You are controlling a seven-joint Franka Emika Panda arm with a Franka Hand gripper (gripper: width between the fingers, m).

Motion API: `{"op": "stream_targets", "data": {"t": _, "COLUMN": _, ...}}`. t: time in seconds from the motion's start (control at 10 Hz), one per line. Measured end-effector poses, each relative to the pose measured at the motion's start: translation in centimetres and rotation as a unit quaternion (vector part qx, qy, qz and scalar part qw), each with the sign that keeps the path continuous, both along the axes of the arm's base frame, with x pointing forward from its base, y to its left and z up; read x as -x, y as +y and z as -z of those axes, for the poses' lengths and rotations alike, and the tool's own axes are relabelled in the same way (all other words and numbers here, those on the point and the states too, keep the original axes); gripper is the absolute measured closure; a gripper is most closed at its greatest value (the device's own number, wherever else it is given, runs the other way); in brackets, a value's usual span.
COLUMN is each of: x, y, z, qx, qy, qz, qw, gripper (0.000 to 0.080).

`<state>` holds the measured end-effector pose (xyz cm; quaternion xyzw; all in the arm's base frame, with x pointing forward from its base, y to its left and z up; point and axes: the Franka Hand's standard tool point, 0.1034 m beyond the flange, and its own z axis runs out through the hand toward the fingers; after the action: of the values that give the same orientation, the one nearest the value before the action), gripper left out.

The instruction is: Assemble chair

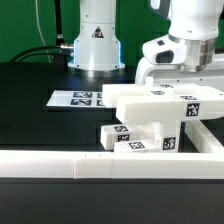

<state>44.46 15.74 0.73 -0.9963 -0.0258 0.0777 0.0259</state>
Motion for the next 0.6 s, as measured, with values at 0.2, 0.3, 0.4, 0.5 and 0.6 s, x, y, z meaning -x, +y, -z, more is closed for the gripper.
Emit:
{"op": "stream_targets", "data": {"t": 0.2, "x": 0.03, "y": -0.04, "z": 0.03, "qx": 0.0, "qy": 0.001, "qz": 0.0, "qw": 1.0, "gripper": 0.031}}
{"op": "stream_targets", "data": {"t": 0.3, "x": 0.03, "y": -0.06, "z": 0.03, "qx": 0.0, "qy": 0.001, "qz": 0.0, "qw": 1.0, "gripper": 0.031}}
{"op": "stream_targets", "data": {"t": 0.4, "x": 0.03, "y": -0.06, "z": 0.03, "qx": 0.0, "qy": 0.001, "qz": 0.0, "qw": 1.0, "gripper": 0.0445}}
{"op": "stream_targets", "data": {"t": 0.5, "x": 0.01, "y": -0.08, "z": 0.03, "qx": 0.0, "qy": 0.001, "qz": 0.001, "qw": 1.0, "gripper": 0.0518}}
{"op": "stream_targets", "data": {"t": 0.6, "x": 0.0, "y": -0.11, "z": 0.03, "qx": 0.0, "qy": 0.001, "qz": 0.001, "qw": 1.0, "gripper": 0.0518}}
